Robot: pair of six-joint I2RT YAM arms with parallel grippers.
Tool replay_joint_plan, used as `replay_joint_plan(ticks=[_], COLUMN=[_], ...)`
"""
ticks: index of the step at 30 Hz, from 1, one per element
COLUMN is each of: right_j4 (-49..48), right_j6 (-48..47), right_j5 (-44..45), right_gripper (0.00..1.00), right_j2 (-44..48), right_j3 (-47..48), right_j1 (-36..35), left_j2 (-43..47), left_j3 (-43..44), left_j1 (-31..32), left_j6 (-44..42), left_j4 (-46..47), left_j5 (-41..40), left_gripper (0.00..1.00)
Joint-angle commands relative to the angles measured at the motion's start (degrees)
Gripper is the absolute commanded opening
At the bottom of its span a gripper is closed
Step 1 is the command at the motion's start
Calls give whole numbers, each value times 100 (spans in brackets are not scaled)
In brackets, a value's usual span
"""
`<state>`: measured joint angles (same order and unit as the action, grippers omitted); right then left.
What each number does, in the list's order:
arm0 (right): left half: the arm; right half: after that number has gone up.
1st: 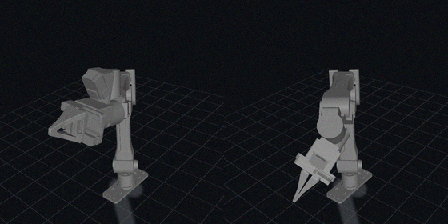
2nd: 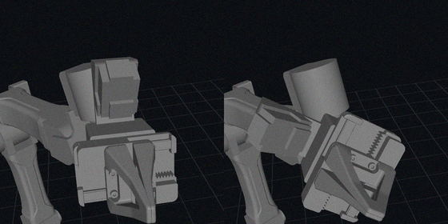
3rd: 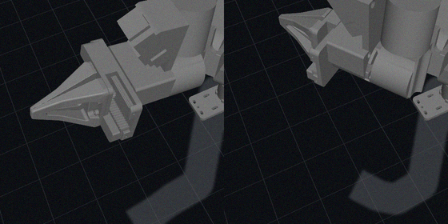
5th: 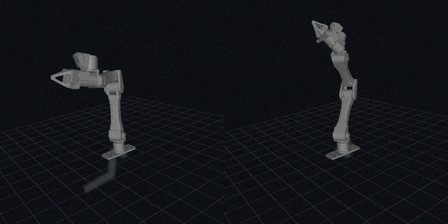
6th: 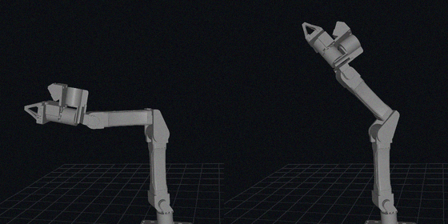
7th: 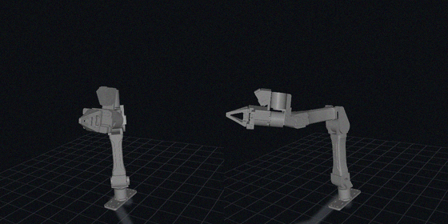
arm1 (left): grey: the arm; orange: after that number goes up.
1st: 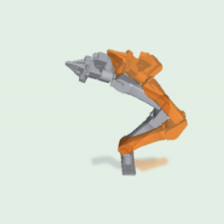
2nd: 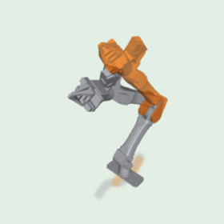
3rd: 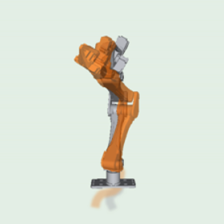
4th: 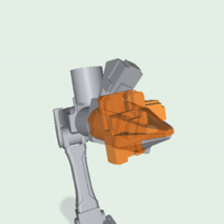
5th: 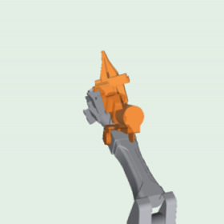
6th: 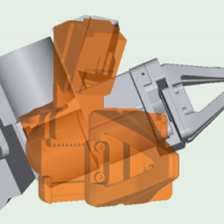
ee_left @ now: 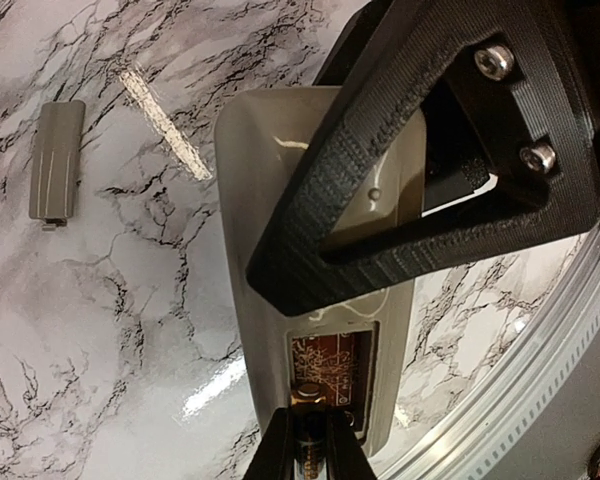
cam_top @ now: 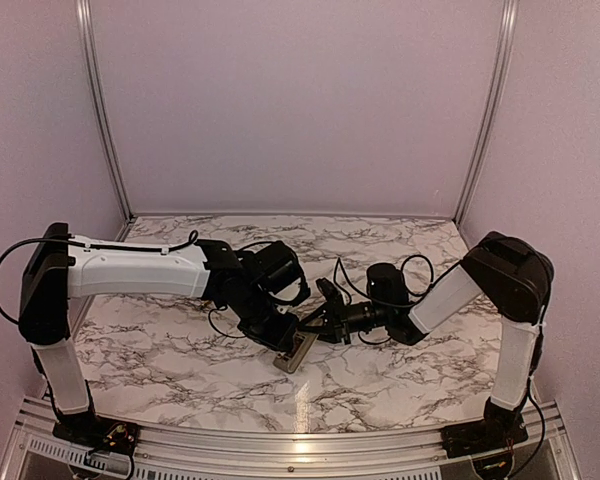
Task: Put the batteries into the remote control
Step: Place the battery in the battery compartment.
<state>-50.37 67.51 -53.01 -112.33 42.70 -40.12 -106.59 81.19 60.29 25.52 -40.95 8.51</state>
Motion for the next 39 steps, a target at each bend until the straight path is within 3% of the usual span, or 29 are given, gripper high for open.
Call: replay_joint_plan(ticks=[1,24,39], right_j4=[-213,-7,-509], right_j6=[22,-91,346], right_j5=[-2,63,-33], right_gripper=[0,0,0], right_j2=[-34,21,10], right_j3=[64,56,-7], right_j1=[-101,-101,-100], left_j2=[-96,134,-78], left_j3=[196,178,209], left_j1=[59,88,95], left_j6=[4,56,17], left_j4=[-115,-5,-144], left_j5=[-105,-156,-495], left_gripper=[5,5,16])
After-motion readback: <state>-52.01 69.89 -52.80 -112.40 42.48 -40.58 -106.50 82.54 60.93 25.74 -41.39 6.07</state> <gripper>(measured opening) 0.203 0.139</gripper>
